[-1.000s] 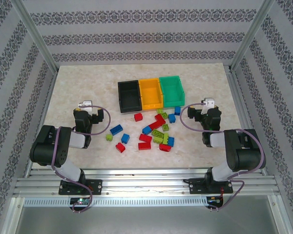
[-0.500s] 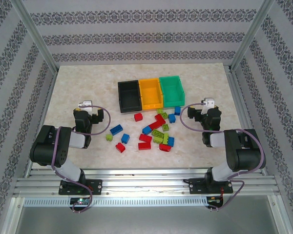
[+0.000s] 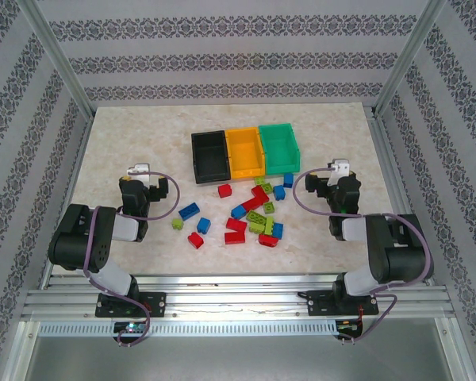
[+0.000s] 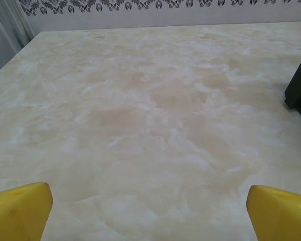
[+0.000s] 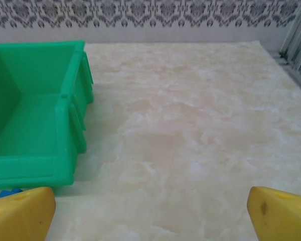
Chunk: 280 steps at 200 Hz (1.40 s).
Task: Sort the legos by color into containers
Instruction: Pick up the lego from the center of the table.
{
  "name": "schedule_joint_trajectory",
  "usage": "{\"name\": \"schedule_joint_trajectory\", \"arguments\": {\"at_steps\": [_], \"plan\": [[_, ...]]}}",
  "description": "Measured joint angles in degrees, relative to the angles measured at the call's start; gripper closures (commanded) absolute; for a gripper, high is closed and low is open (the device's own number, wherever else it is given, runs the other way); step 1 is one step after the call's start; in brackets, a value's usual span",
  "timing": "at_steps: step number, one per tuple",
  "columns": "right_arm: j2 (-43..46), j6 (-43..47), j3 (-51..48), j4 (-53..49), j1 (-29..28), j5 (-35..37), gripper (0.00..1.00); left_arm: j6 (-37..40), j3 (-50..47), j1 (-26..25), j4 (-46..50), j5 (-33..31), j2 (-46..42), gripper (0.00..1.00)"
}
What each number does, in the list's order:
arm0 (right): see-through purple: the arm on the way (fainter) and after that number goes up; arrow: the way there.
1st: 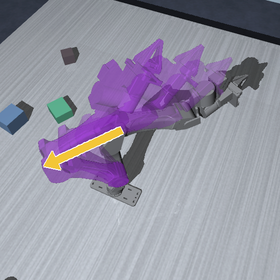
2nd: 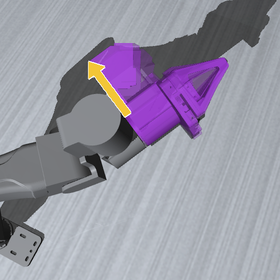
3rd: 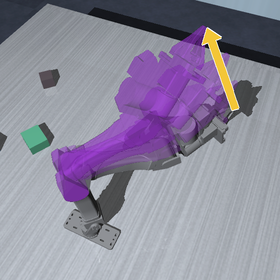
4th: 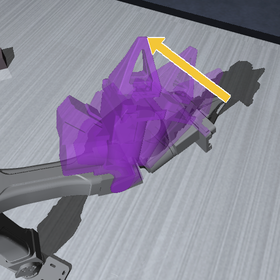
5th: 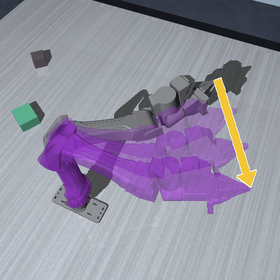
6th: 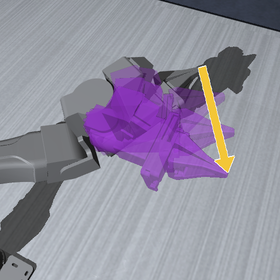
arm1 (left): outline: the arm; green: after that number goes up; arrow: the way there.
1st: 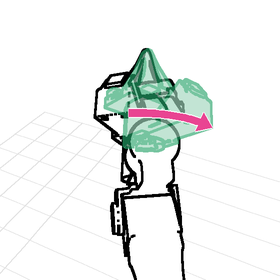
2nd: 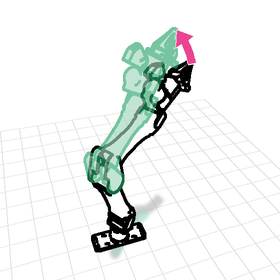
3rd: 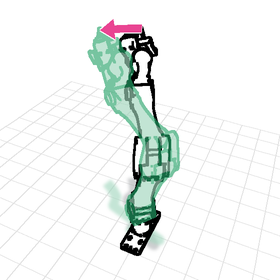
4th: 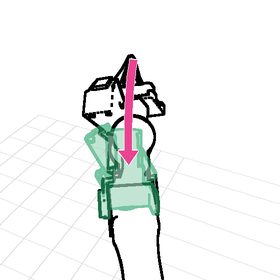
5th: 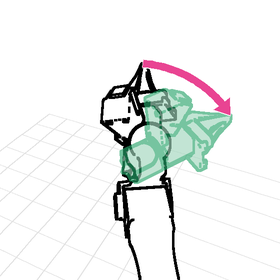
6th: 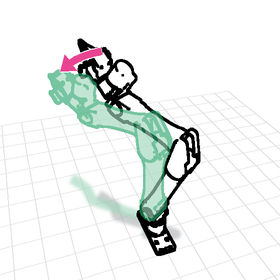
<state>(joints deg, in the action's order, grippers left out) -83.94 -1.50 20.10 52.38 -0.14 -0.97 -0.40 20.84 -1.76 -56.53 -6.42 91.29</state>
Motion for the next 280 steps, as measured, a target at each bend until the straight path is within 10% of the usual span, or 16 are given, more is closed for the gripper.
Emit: {"name": "schedule_joint_trajectory", "arguments": {"at_steps": [79, 134, 182, 280], "plan": [[21.18, -11.13, -1.49, -7.39, 0.61, 1.03, 0.02, -7.78, 7.61, 0.13, 24.3, 0.96, -22.67, 0.01], [15.58, -27.45, 9.75, -19.8, 4.07, -17.64, 0.02, -22.47, 14.38, 1.95, 41.38, 21.29, -22.8, 0.0], [5.53, -31.08, 11.23, -24.68, -9.05, -20.87, 0.02, -29.53, 21.55, 1.05, 63.01, 35.34, -16.61, 0.0], [4.55, -25.88, 11.23, -28.48, -20.26, -8.44, 0.02, -22.69, 44.63, -19.21, 99.86, 17.51, 5.44, 0.0]]}}
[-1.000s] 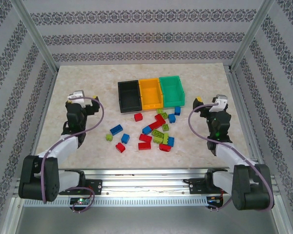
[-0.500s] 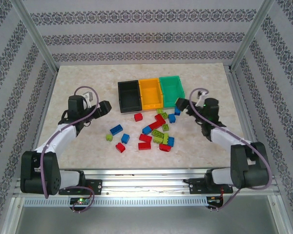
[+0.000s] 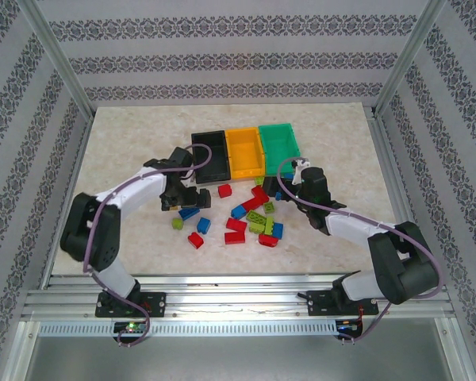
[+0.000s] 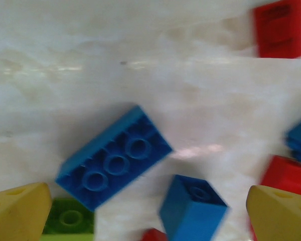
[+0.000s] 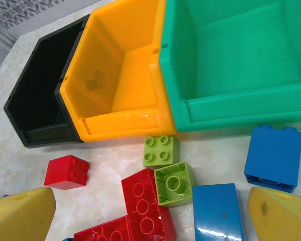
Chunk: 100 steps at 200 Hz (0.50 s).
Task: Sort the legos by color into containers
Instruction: Pick up the lego from the center of the table.
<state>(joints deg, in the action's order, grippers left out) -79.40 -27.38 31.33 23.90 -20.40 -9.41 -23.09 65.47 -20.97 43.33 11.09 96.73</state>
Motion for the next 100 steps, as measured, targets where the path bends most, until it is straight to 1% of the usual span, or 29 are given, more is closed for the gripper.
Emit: {"name": "schedule_joint_trajectory", "arguments": {"at_steps": [22, 46, 81, 100], "plan": [[0.0, 0.31, 0.0, -0.24, 0.0, 0.92, 0.02, 1.4, 2.14, -1.01, 3.04, -4.55, 3.98, 0.0], [-0.07, 0.33, 0.0, -0.26, 0.0, 1.07, 0.02, 2.8, 3.06, -1.6, 3.93, -7.02, 6.12, 0.0], [-0.85, 0.31, 0.0, -0.39, 0.0, 1.07, 0.02, 4.61, 4.55, -1.57, 4.02, -9.27, 8.13, 0.13], [-1.03, 0.31, 0.0, -0.46, 0.0, 1.05, 0.02, 5.35, 4.72, -1.57, 3.98, -9.18, 9.35, 0.25]]}}
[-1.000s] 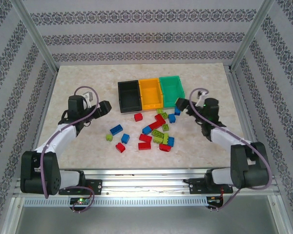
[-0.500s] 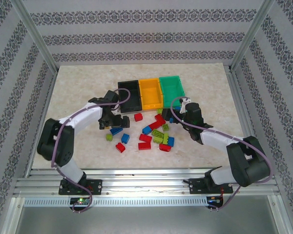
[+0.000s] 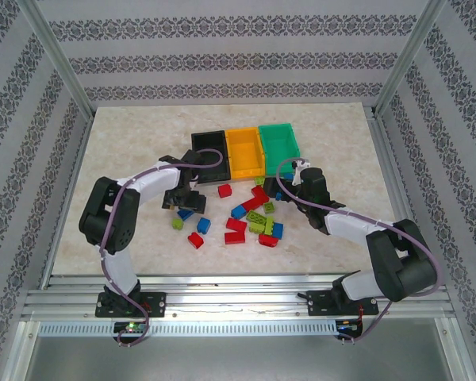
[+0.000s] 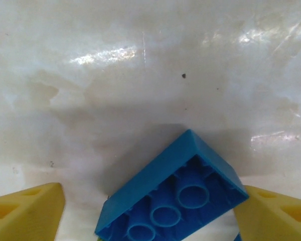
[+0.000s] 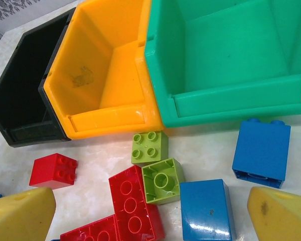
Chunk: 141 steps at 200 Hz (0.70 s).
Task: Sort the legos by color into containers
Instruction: Pick up the lego from the center of the table.
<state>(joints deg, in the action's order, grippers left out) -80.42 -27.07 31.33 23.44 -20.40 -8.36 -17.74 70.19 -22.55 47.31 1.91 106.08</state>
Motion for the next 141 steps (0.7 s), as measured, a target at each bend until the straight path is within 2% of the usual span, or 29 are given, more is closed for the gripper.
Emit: {"name": "schedule_joint_trajectory", "arguments": {"at_steps": [12, 41, 67, 94, 141], "plan": [[0.0, 0.0, 0.0, -0.07, 0.0, 0.02, 0.02, 0.59, 0.15, 0.0, 0.0, 0.24, 1.07, 0.34], [0.0, 0.02, 0.0, -0.11, 0.0, 0.02, 0.02, 1.07, 0.63, -0.02, -0.15, 1.9, 2.29, 0.42], [0.0, 0.02, 0.0, -0.11, 0.0, 0.04, 0.02, 1.01, 0.28, -0.02, -0.48, 2.19, 1.81, 0.53], [0.0, 0.02, 0.0, -0.11, 0.0, 0.09, 0.02, 0.61, -1.73, -0.02, -1.79, 2.21, -1.49, 0.78], [0.0, 0.04, 0.0, -0.11, 0.0, 0.26, 0.02, 0.52, -1.84, -0.02, -4.37, 3.78, -8.24, 0.81]]}}
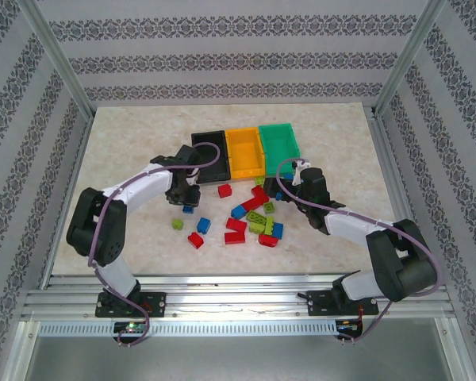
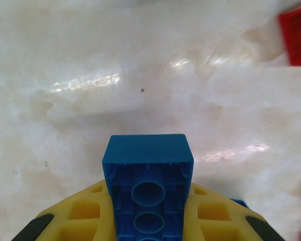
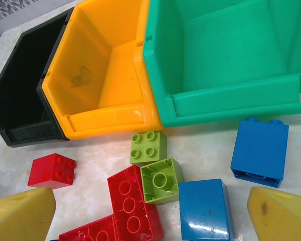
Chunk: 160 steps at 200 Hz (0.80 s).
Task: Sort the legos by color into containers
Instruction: Pick up the lego from the center of the table, then place the lego in the container.
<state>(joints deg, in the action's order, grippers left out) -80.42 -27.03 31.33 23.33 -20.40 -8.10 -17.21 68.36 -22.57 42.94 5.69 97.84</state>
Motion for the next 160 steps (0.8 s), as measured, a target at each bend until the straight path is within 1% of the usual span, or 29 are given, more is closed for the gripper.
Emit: {"name": "schedule_joint_trajectory", "arguments": {"at_steps": [17, 32, 53, 66, 73, 79, 83, 86, 105, 119, 132, 160], "plan": [[0.0, -0.02, 0.0, -0.02, 0.0, 0.02, 0.02, -0.17, 1.25, 0.0, -1.16, 0.5, -1.38, 0.81], [0.0, -0.02, 0.0, 0.0, 0.0, 0.04, 0.02, -0.35, 4.2, 0.0, -1.97, 0.74, -1.31, 0.81], [-0.04, -0.02, 0.02, 0.0, 0.0, 0.2, 0.02, -0.35, 12.22, 0.04, -2.6, 0.79, 1.29, 0.81], [-0.24, 0.0, 0.09, -0.02, 0.0, 0.22, 0.02, -0.31, 19.23, 0.2, -2.8, 0.79, 4.87, 0.81], [-0.42, 0.02, 0.2, -0.04, 0.0, 0.24, 0.02, -0.28, 22.69, 0.31, -2.99, 0.76, 6.88, 0.77], [-0.5, 0.02, 0.26, -0.04, 0.0, 0.28, 0.02, -0.11, 25.64, 0.46, -3.13, 0.74, 8.72, 0.68], [-0.55, 0.02, 0.33, -0.13, 0.0, 0.37, 0.02, 0.09, 27.34, 0.61, -3.08, 0.7, 9.9, 0.58], [-0.59, 0.02, 0.39, -0.13, 0.0, 0.37, 0.02, 0.13, 28.65, 0.7, -3.1, 0.68, 10.75, 0.54], [-0.63, 0.02, 0.55, -0.33, 0.0, 0.42, 0.02, 0.83, 35.71, 1.55, -2.16, -0.13, 15.91, 0.4], [-0.63, 0.02, 0.57, -0.5, 0.02, 0.42, 0.02, 1.6, 39.71, 2.08, -0.83, -0.35, 18.95, 0.36], [-0.63, 0.02, 0.57, -0.52, 0.13, 0.52, 0.02, 2.05, 40.59, 2.38, -0.02, -0.28, 19.82, 0.31], [-0.94, -0.09, 0.61, -0.92, 1.88, 0.85, 0.04, 2.95, 39.56, 2.45, 1.7, 0.09, 19.04, 0.3]]}}
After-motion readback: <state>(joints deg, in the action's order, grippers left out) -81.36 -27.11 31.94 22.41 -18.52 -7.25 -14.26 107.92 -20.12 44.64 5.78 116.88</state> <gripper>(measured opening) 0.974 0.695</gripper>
